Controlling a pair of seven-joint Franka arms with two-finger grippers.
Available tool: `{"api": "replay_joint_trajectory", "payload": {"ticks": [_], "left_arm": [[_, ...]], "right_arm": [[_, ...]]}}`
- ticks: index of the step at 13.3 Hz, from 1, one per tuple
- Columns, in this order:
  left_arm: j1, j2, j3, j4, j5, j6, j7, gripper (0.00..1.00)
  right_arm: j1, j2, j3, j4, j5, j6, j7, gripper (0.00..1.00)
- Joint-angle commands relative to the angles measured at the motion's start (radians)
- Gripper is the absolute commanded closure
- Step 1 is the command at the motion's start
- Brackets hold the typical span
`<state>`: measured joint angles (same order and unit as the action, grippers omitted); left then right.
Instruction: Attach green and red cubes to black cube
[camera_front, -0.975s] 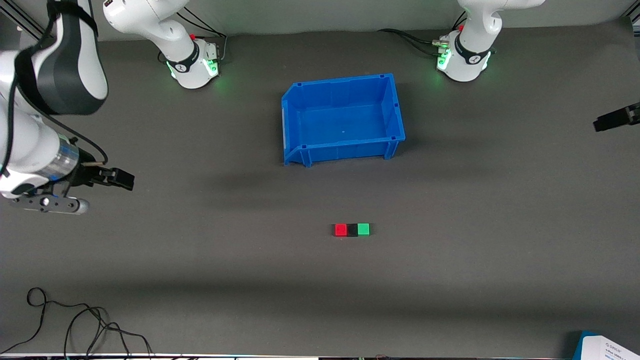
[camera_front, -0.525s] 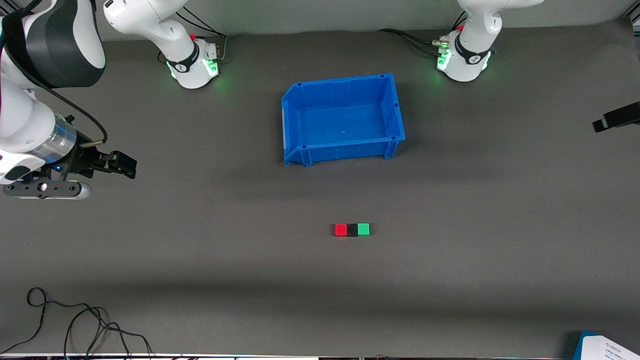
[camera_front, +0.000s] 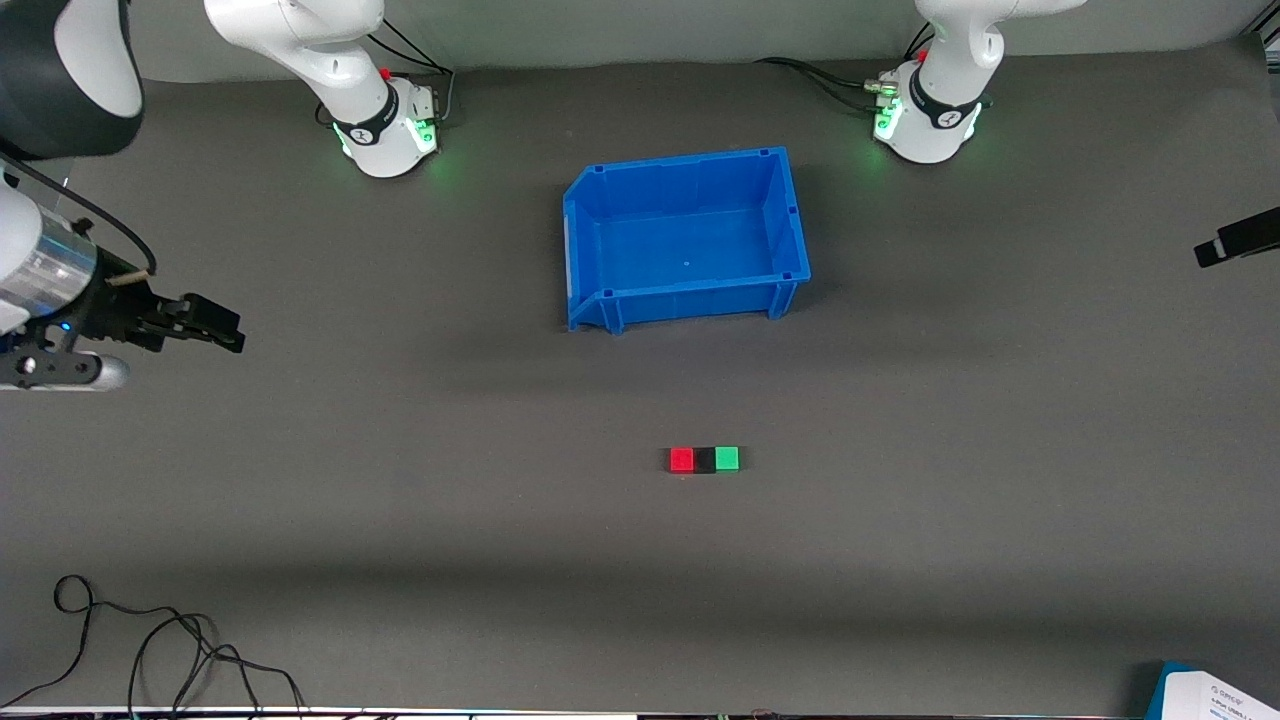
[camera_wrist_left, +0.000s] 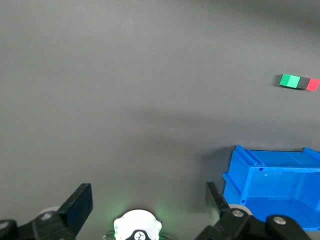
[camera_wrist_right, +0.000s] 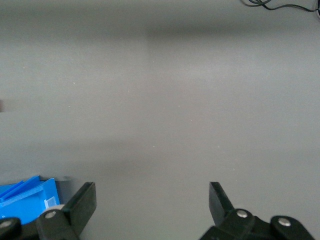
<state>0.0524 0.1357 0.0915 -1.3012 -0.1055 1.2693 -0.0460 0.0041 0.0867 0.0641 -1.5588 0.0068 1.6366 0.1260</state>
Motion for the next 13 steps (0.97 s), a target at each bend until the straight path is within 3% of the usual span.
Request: {"api": "replay_joint_trajectory", "payload": {"ticks": [1,2,8,9,10,12,13], "left_arm": [[-0.035,0.016,-0.001,0.022,0.027,-0.001,0.018,0.0],[-0.042,0.016,-0.001,0.022,0.029,-0.002,0.017,0.0],[-0.175,0.001,-0.002,-0.024,0.148,0.038,0.006,0.0],[-0.178,-0.031,-0.009,-0.061,0.148,0.073,0.006,0.0],[-0.178,-0.083,-0.013,-0.135,0.148,0.137,0.006,0.0],[-0.181,-0.2,-0.016,-0.315,0.148,0.293,0.008,0.0],[-0.177,-0.199,-0.036,-0.322,0.148,0.301,0.012,0.0]], "right_arm": [[-0.111,-0.062,0.118,-0.07,0.005,0.026,0.014,0.0],[-0.148,-0.074,0.163,-0.07,0.005,0.025,0.015,0.0],[-0.11,-0.081,0.146,-0.075,-0.004,0.003,0.055,0.0],[-0.081,-0.079,0.129,-0.075,-0.004,0.003,0.075,0.0],[-0.04,-0.078,0.087,-0.073,-0.004,0.003,0.078,0.0],[-0.032,-0.076,0.066,-0.073,-0.004,0.003,0.078,0.0],[-0.032,-0.076,0.065,-0.073,-0.004,0.002,0.078,0.0]]}}
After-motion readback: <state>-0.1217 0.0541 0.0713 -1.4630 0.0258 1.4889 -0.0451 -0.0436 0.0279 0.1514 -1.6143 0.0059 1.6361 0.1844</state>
